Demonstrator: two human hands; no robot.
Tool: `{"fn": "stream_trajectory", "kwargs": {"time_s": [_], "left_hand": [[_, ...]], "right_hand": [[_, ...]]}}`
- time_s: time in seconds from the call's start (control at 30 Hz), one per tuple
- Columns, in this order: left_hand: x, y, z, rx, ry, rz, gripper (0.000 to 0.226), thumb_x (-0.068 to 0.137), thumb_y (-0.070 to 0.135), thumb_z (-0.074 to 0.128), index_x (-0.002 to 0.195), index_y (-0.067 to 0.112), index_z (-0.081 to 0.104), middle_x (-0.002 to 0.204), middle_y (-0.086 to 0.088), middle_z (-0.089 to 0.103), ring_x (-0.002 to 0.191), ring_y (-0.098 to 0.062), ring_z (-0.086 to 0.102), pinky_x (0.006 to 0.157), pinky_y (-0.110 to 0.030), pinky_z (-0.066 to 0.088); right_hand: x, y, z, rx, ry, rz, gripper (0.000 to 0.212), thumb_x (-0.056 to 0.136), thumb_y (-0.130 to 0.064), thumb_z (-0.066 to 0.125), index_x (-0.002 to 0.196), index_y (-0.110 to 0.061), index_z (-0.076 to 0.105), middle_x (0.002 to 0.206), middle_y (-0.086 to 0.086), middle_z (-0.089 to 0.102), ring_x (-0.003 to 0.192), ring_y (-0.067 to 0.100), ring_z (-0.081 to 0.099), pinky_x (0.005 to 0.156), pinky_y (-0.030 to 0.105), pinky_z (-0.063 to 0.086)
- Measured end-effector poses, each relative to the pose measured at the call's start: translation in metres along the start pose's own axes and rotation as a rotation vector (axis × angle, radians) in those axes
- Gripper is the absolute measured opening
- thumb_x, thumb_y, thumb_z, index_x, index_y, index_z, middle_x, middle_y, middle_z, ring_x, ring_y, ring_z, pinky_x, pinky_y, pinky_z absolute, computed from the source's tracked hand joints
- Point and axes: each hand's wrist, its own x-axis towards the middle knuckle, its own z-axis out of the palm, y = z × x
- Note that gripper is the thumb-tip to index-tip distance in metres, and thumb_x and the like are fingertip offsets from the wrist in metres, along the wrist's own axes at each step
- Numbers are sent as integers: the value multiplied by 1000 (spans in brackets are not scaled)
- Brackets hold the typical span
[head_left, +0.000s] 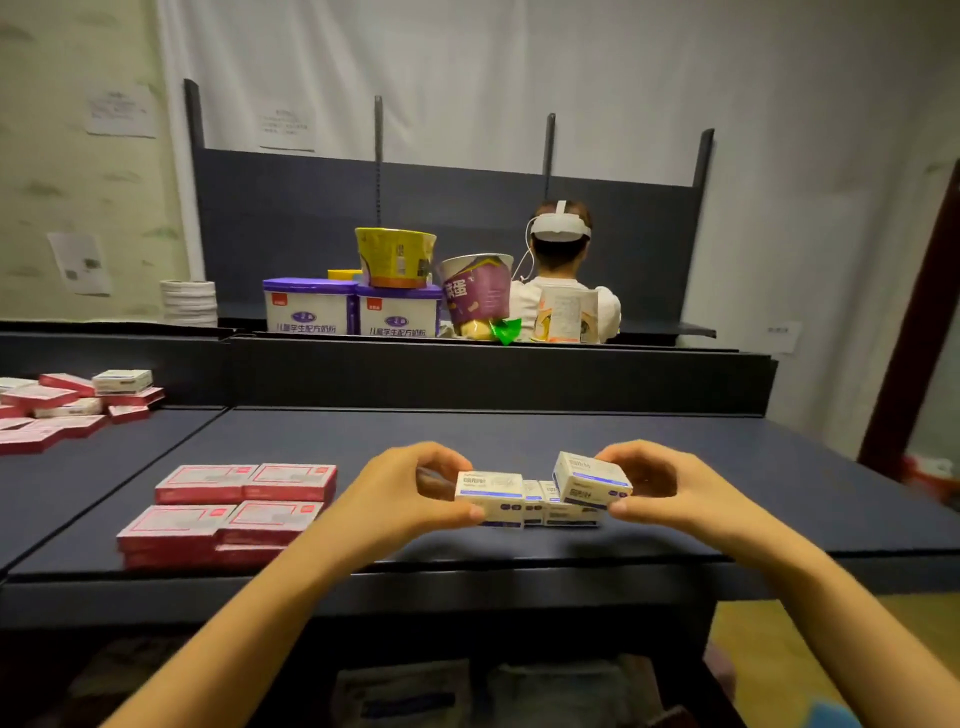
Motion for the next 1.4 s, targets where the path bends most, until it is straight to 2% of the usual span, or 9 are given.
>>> {"fn": "stream_trajectory", "kwargs": {"time_s": [0.4, 0.6, 0.77, 0.9, 1.0, 1.13, 1.2, 1.27, 1.4], "left_hand": [[-8, -26, 60, -25, 259, 41, 44, 76, 19, 76, 113, 24, 54, 110, 5, 63, 93, -3, 61, 71, -4, 48], [-4, -24, 68, 60, 193, 57, 54, 78, 25, 73, 127, 20, 52, 126, 4, 59, 106, -2, 56, 88, -12, 44], [2, -19, 67, 41, 67, 54, 61, 82, 24, 69, 137, 20, 43, 132, 8, 57, 115, -3, 56, 99, -17, 44], [3, -11, 73, 62, 12, 63, 62, 88, 20, 62, 143, 23, 33, 129, 21, 48, 117, 4, 47, 93, -1, 34], [6, -9, 82, 102, 5, 52, 67, 91, 26, 58, 148, 23, 23, 141, 11, 48, 127, -4, 46, 109, -21, 35], [4, -5, 89, 146, 29, 41, 65, 93, 30, 53, 148, 27, 18, 143, 12, 46, 128, -5, 45, 104, -19, 33], [1, -2, 89, 176, 29, 31, 69, 93, 33, 51, 149, 27, 11, 145, 12, 42, 131, -6, 41, 104, -18, 32], [0, 0, 84, 160, 8, -15, 77, 91, 38, 53, 149, 27, 3, 150, 10, 35, 136, -9, 34, 107, -21, 28], [-12, 3, 43, 142, 31, -34, 91, 82, 48, 62, 148, 35, -1, 156, 12, 18, 143, -9, 19, 113, -24, 20]], "right_hand": [[-21, 39, 21, -36, 89, 3, 42, 77, -16, 72, 111, -35, 56, 112, -15, 66, 102, -3, 62, 85, 12, 51], [-19, 41, 17, -82, 77, 47, 48, 78, -18, 71, 119, -33, 51, 117, -14, 60, 106, 5, 60, 94, 23, 49], [-16, 36, 14, -89, -12, 79, 55, 82, -18, 66, 128, -38, 44, 110, -30, 56, 100, -10, 58, 81, 3, 46], [-18, 39, 9, -116, 22, 73, 53, 83, -16, 66, 118, -48, 42, 106, -36, 54, 92, -26, 53, 76, -3, 42], [-19, 46, 6, -127, 65, 72, 56, 82, -16, 66, 128, -38, 43, 107, -32, 56, 92, -20, 56, 76, -3, 42], [-21, 49, 8, -148, 83, 64, 59, 81, -14, 67, 130, -36, 41, 107, -31, 54, 99, -10, 55, 74, -4, 42], [-25, 48, 10, -129, 113, 63, 66, 78, -17, 70, 132, -36, 37, 114, -31, 51, 104, -5, 54, 84, 2, 41], [-28, 43, 11, -87, 207, 69, 80, 70, -23, 75, 138, -33, 33, 126, -21, 46, 114, 1, 47, 99, 21, 39], [-20, 5, 25, -49, 300, -89, 77, 54, -35, 73, 122, -53, 41, 119, -33, 51, 114, 4, 49, 100, 28, 37]]}}
